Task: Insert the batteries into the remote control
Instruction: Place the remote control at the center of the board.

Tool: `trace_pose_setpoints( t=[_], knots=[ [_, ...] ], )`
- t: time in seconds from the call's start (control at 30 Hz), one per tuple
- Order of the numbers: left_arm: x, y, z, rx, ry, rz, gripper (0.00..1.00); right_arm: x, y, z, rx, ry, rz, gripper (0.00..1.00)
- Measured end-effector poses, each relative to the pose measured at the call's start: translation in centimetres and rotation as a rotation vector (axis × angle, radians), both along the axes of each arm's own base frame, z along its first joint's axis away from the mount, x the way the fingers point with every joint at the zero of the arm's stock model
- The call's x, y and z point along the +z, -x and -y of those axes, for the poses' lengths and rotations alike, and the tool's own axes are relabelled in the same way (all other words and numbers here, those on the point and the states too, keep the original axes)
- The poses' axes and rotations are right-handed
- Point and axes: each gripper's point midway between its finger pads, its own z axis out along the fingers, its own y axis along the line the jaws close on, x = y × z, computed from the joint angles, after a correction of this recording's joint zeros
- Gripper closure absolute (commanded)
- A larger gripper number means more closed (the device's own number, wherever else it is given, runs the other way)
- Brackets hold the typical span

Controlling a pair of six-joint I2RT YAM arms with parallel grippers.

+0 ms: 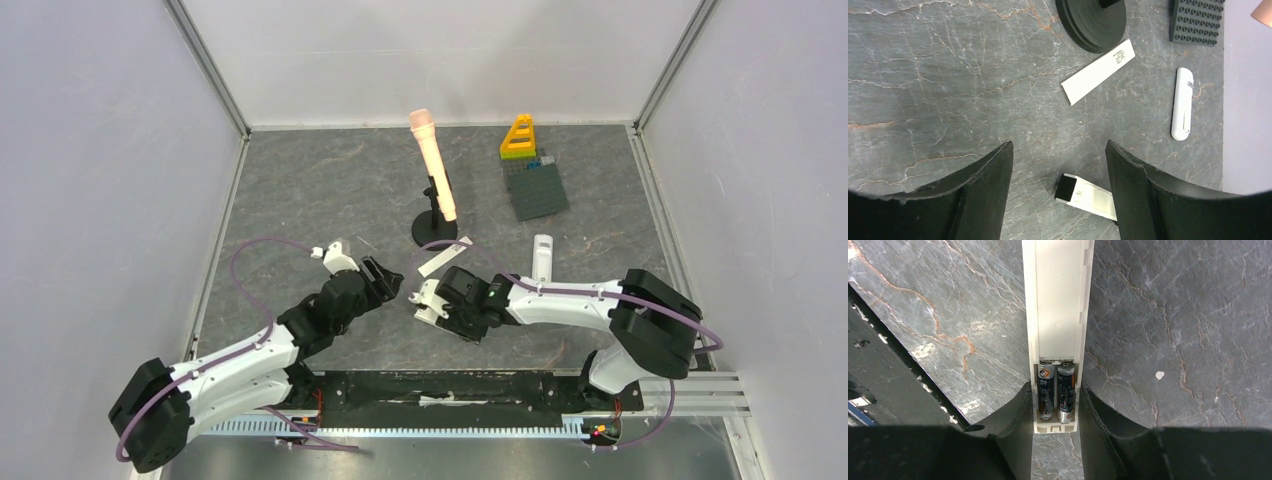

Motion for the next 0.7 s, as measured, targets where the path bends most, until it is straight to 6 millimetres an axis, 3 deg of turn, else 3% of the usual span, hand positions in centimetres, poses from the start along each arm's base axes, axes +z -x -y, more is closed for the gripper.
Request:
trace_pose_setpoints(
  t=[0.13,0.27,0.47,0.6,0.7],
  knots=[
    [-0.6,-0.2,-0.2,0.007,-0.017,-0.019,0.27,-0.2,0.0,-0.1,0.008,0.022,-0.009,0.64],
    [-0.8,-0.2,-0.2,0.006,-0.02,-0.028,0.27,-0.2,-0.1,-0.1,0.01,0.027,-0.006,0.39],
    [-0.6,-0.3,-0.2,-0.001,-0.012,-0.026,0.26,0.4,-0.6,-0.1,-0.006,0.021,0.026,0.26],
    [-0.4,-0.3,-0.2,-0.007,-0.002,-0.026,0.26,2.8,-0.9,-0.7,-0.027,-0.067,0.064,0.21],
    [-0.6,-0.4,0.0,-0.021,0.01,-0.038,0.26,6.5,-1.9,-1.2,-0.103,-0.236,0.105,0.21]
  ],
)
